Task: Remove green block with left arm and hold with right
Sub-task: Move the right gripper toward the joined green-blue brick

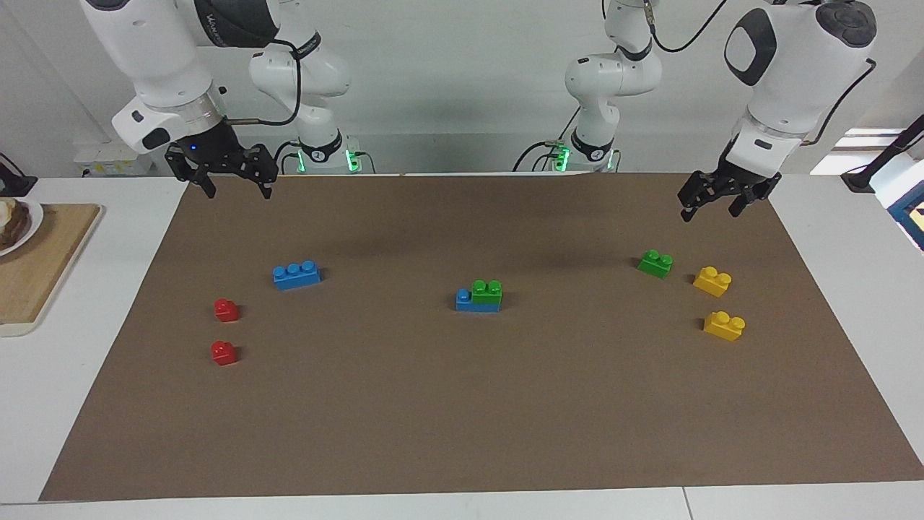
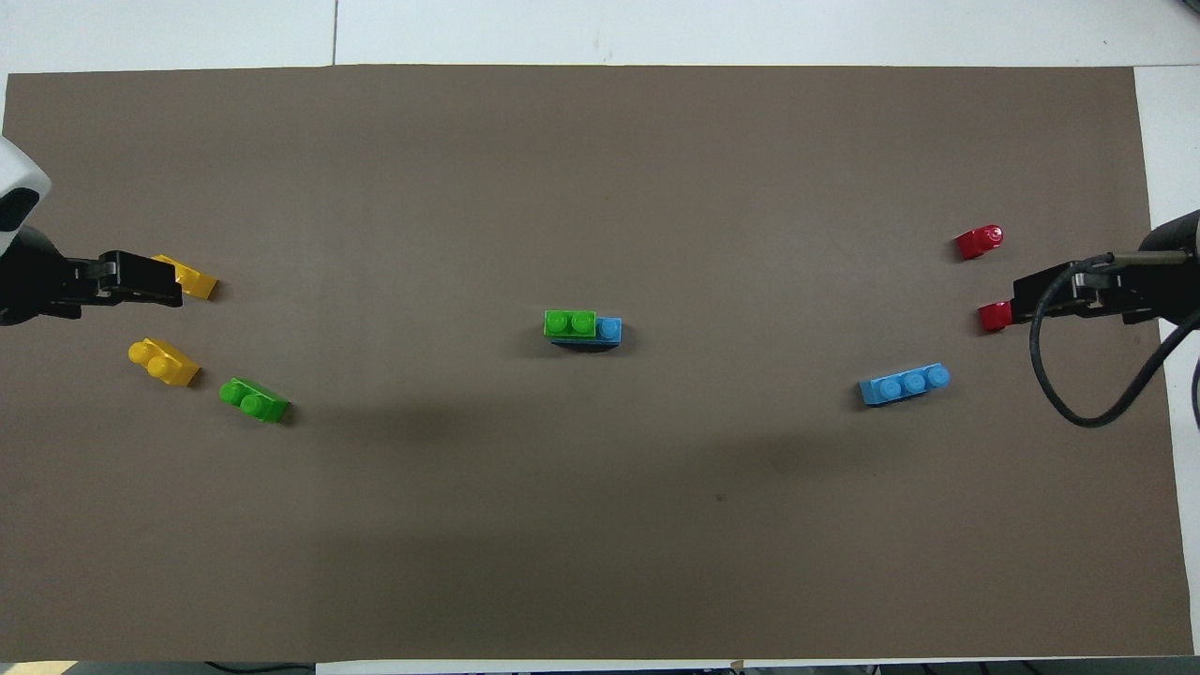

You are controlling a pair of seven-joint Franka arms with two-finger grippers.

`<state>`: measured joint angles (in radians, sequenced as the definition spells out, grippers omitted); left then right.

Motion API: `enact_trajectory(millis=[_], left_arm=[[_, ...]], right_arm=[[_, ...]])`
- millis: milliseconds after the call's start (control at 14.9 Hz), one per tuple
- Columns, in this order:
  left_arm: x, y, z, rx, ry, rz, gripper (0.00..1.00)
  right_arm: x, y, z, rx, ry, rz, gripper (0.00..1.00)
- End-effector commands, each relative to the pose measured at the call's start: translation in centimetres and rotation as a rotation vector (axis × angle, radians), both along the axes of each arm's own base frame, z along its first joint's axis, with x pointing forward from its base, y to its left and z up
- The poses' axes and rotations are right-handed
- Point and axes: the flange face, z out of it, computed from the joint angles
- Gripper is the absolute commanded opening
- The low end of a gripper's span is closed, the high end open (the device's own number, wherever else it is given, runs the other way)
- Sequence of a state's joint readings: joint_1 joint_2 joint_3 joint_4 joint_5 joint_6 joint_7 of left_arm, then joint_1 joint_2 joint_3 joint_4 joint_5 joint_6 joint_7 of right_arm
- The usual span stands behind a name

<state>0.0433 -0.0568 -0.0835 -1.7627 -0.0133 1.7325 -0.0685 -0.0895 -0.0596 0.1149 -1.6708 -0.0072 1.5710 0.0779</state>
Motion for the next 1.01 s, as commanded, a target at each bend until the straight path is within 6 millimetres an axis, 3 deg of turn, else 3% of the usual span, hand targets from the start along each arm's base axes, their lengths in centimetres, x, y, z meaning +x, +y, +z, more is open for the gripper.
enact_trajectory(millis=[0,538,739,941], left_arm=[[-0.8,-0.3,0.3,-0.008,-0.016,0.003,1.00],[-1.0,-0.7,0.0,-0.008,-0.002,-0.005,1.00],[-1.2,-0.7,0.0,-0.007,0.006,-0.001,1.00],[-1.6,-0.7,-0.2,-0.007,0.039,-0.003,1.00]], right_arm=[[0.3,-0.2,0.2,-0.004,-0.033,-0.155,0.99],[1.9,1.8,-3.3,0.158,0.115,-1.001,0.92],[3.4,2.8,-6.0,0.260,0.275,-1.222,0.92],[5.3,3.7,-9.7,0.341,0.399,-1.333,0.92]])
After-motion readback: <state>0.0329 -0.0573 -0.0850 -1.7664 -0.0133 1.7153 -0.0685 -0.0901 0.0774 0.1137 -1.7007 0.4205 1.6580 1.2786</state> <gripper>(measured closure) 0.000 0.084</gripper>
